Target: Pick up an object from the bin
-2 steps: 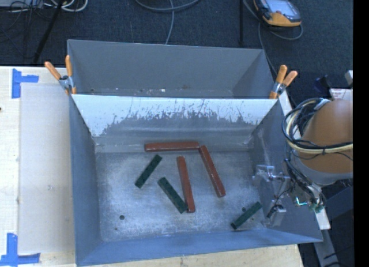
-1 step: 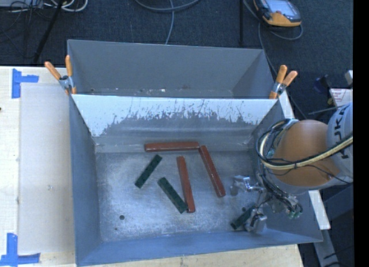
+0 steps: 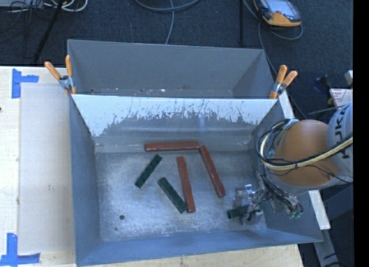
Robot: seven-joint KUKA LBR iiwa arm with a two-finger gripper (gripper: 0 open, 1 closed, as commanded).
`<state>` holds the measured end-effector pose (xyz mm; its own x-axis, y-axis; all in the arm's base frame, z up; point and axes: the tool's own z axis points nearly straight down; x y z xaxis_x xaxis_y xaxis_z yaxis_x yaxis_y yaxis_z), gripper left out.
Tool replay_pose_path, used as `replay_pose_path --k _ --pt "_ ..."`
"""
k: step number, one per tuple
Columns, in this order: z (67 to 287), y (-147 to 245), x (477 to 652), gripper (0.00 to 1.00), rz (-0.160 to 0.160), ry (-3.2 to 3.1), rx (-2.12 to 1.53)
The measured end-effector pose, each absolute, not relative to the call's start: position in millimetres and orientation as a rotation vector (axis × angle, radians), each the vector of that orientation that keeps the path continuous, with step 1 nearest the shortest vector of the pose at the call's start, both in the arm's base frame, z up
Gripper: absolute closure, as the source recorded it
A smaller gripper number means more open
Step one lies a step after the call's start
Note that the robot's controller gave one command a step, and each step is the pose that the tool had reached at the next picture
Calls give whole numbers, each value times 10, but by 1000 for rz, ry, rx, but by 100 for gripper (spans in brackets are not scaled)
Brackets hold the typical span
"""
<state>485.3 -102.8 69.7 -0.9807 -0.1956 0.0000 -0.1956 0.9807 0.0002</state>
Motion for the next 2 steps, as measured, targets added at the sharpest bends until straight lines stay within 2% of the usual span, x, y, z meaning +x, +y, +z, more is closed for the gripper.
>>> replay_pose_path --k 1,2 --pt "1455 -1107 5124 100 -4 3123 -249" --pt "2974 -861 5670 100 -2 3126 -166"
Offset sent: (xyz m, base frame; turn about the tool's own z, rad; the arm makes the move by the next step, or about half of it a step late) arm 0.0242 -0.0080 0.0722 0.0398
